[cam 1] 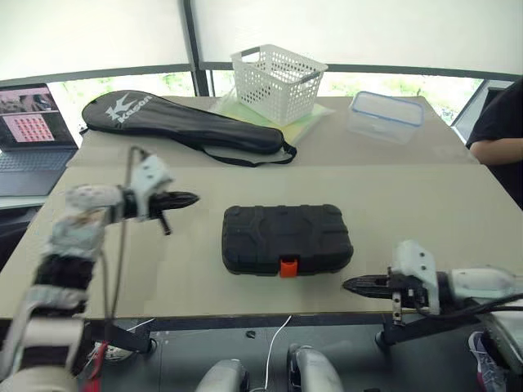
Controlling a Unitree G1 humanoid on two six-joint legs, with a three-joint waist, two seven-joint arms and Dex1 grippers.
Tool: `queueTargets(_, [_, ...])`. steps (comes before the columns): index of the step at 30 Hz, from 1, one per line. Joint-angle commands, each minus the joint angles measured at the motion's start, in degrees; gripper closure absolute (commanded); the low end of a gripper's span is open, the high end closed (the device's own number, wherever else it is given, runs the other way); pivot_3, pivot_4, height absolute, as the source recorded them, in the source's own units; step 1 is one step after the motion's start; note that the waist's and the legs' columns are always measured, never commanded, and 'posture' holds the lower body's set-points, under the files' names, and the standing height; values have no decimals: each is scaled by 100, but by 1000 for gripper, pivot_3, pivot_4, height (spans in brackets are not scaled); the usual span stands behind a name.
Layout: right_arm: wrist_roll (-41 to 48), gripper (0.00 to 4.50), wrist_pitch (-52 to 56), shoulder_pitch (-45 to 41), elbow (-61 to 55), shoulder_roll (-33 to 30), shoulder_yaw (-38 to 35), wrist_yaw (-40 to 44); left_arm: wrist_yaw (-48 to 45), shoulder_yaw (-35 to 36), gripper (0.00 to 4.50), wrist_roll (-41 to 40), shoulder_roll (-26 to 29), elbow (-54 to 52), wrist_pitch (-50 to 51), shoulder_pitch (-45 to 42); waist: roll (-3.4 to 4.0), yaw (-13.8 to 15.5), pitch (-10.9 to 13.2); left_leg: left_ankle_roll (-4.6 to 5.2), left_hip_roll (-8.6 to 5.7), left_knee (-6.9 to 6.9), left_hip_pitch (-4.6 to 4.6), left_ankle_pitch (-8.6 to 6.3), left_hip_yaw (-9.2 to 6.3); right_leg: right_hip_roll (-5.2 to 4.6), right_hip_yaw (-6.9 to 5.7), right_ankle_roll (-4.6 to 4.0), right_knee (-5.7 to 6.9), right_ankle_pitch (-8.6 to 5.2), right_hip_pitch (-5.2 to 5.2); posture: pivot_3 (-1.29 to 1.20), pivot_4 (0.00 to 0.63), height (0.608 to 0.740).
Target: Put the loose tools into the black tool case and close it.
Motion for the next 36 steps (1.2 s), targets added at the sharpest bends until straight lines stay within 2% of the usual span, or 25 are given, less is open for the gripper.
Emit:
queueTargets(1, [-347,4500,-257,-435,305,124,390,78,-111,-371,4438,622,-465,1291,-1134,-761,-2,-77,-1,0,0,2,-20,0,-1,1,-3,5,-4,6,-9,0,150,740])
queueTargets(6, [-733,4500,-467,-873,736,316,836,130,-137,-749,4438,1218,-916,2272,-2016,-1243,-5,-119,0,1,2,13,-62,0,0,-15,-4,6,-4,8,-51,0,150,740])
queueTargets(10, [-1448,4500,-736,-1529,1430,736,1157,-413,-562,-946,4438,1449,-973,2353,-2391,-1203,-6,-100,1,2,1,30,-68,-1,2,-21,3,-1,-5,13,-60,0,150,740])
queueTargets(12, [-1591,4500,-799,-1786,1750,922,1131,-616,-1130,-929,4438,1248,-907,2011,-2301,-1006,-7,-86,1,2,1,39,-67,-1,1,-23,7,-3,-1,18,-57,0,150,740])
queueTargets(15, [-1719,4500,-952,-2077,2139,1063,1001,-787,-1969,-869,4438,743,-669,885,-1556,-474,-4,-117,-1,4,7,58,-67,-2,6,-15,15,-4,8,21,-57,0,150,740])
queueTargets(20, [-1717,4500,-1141,-2209,2433,1058,841,-772,-2092,-660,4438,252,-456,-896,-388,357,-3,-111,-1,11,6,61,-88,-6,2,2,10,0,12,24,-77,0,150,740])
queueTargets(23, [-1546,4500,-986,-2104,2217,955,643,-650,-1683,-272,4438,-54,-543,-1222,418,250,-3,-76,0,11,-2,86,-138,-5,-6,3,-2,0,49,25,-123,0,150,740])
queueTargets(26, [-938,4500,-320,-1914,1633,849,186,-496,-1452,108,4438,-641,-668,-1566,1613,-101,-4,-57,1,10,-12,120,-173,-5,-4,-2,-2,1,81,28,-162,0,150,740])
queueTargets(29, [-443,4500,283,-1747,1013,785,-209,-549,-1435,65,4438,-981,-794,-2119,2317,-243,-3,-70,0,9,-10,144,-187,-5,-4,-6,4,-4,84,31,-169,0,150,740])
queueTargets(32, [-43,4500,845,-1656,487,807,-425,-702,-1347,-460,4438,-617,-958,-2420,1955,-137,-1,-81,-2,9,-7,134,-154,-6,-1,-21,18,-3,81,31,-144,0,150,740])
queueTargets(36, [148,4500,1078,-1514,62,777,-379,-718,-1088,-1192,4438,269,-1098,-1991,852,11,-1,-72,-1,7,4,93,-101,-5,-2,-5,56,-5,48,29,-89,0,150,740])
